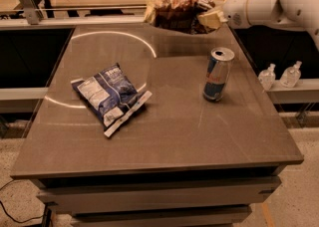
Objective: Pick brown chip bag
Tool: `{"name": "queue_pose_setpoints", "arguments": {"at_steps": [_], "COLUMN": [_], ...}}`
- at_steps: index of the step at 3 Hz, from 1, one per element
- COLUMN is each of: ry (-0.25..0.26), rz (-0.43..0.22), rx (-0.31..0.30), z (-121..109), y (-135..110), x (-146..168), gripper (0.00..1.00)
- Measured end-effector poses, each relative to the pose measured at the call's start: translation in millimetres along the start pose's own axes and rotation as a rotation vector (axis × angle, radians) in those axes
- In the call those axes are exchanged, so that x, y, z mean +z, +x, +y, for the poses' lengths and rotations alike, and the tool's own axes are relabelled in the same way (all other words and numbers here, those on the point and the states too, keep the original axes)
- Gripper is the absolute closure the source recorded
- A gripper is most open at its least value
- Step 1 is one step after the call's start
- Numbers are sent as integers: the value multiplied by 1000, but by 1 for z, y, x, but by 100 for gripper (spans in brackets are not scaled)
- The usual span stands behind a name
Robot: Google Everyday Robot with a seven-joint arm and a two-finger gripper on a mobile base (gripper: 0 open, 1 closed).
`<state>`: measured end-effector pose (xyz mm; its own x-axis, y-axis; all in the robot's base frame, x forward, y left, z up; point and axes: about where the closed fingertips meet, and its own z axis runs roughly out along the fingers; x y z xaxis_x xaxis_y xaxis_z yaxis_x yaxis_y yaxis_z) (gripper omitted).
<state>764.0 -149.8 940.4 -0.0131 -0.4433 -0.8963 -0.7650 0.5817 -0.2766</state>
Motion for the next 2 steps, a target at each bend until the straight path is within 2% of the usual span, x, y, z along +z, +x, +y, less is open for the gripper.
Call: {"name": "queue_pose_setpoints", "arguments": {"at_steps": [1,2], "ry": [9,5], "rz": [-103,-116], "rx": [-52,-65], "z": [6,8], "y": [-31,-35], "x": [-26,-26], "gripper": [100,100]}}
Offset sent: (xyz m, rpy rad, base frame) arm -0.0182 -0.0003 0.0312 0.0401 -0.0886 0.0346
